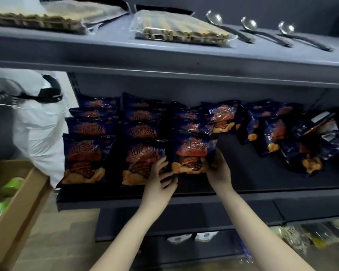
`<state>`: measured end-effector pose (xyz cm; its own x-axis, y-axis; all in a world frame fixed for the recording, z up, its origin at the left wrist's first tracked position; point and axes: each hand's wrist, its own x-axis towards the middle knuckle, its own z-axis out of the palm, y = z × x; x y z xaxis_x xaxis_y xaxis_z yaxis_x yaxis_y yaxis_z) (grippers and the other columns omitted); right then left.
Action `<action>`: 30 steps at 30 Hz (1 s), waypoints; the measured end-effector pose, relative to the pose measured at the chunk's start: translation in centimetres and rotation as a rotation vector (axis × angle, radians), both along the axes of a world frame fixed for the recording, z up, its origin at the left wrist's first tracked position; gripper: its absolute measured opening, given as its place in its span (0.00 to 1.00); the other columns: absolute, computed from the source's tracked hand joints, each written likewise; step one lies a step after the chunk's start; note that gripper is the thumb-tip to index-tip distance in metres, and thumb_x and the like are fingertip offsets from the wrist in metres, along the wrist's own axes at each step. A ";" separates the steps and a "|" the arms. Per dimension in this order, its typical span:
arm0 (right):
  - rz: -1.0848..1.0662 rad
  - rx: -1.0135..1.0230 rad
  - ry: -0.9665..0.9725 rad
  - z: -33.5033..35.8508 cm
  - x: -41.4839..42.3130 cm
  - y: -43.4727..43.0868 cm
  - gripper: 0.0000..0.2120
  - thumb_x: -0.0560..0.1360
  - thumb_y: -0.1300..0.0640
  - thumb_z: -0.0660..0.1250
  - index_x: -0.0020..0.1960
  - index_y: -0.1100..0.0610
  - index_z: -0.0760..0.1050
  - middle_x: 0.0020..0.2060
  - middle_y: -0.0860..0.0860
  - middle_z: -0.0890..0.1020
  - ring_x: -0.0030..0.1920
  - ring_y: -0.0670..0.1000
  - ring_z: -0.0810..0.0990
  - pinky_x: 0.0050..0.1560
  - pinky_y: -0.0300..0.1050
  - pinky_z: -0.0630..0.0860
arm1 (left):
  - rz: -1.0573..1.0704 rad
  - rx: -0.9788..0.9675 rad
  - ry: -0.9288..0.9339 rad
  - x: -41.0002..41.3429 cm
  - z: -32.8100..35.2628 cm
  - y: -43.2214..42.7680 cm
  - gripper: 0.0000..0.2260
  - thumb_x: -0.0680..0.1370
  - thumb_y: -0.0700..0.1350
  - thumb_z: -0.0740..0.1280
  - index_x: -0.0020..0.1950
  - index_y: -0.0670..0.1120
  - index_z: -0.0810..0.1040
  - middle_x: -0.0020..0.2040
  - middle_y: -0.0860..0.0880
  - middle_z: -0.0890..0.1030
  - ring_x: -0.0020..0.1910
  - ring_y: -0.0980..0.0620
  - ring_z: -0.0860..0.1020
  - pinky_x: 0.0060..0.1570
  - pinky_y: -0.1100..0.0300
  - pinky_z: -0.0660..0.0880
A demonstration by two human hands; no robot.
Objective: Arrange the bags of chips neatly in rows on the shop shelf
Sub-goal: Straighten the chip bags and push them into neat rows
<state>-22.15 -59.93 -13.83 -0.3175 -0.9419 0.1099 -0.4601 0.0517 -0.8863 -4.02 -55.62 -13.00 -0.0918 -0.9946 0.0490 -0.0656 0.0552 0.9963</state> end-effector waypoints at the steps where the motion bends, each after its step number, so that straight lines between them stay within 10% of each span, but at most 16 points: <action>1: -0.015 -0.015 -0.018 -0.1 0.2 0.1 0.25 0.77 0.55 0.66 0.71 0.51 0.63 0.64 0.47 0.74 0.64 0.48 0.72 0.57 0.37 0.64 | 0.001 0.008 0.004 0.4 0.2 -0.4 0.25 0.75 0.34 0.66 0.65 0.56 0.62 0.62 0.57 0.70 0.56 0.62 0.75 0.50 0.73 0.73; 12: 0.054 -0.081 -0.134 -1.2 -0.8 0.0 0.19 0.76 0.54 0.66 0.65 0.48 0.68 0.57 0.45 0.76 0.60 0.46 0.74 0.57 0.40 0.68 | 0.116 -0.027 -0.065 0.3 0.0 -1.9 0.24 0.76 0.35 0.65 0.70 0.48 0.62 0.64 0.53 0.70 0.58 0.57 0.75 0.54 0.66 0.73; 19: 0.140 -0.036 -0.193 -0.4 -3.3 -0.9 0.25 0.75 0.51 0.68 0.69 0.53 0.66 0.60 0.49 0.77 0.57 0.47 0.77 0.42 0.20 0.69 | 0.236 -0.114 -0.120 -3.2 1.8 -0.9 0.20 0.76 0.34 0.64 0.62 0.53 0.66 0.61 0.56 0.72 0.59 0.58 0.74 0.53 0.70 0.71; 30: 0.282 -0.100 -0.234 1.5 -9.0 -1.6 0.27 0.73 0.53 0.70 0.69 0.50 0.64 0.58 0.47 0.75 0.53 0.42 0.77 0.48 0.29 0.72 | 0.337 -0.298 -0.231 -12.5 5.7 -0.1 0.21 0.74 0.31 0.64 0.60 0.51 0.71 0.52 0.52 0.78 0.50 0.64 0.77 0.46 0.75 0.71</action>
<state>-31.14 -61.58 -12.28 -0.0747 -0.9841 0.1609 -0.2281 -0.1403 -0.9635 -16.53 -55.74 -7.32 0.1902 -0.9167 0.3515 -0.3460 0.2725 0.8978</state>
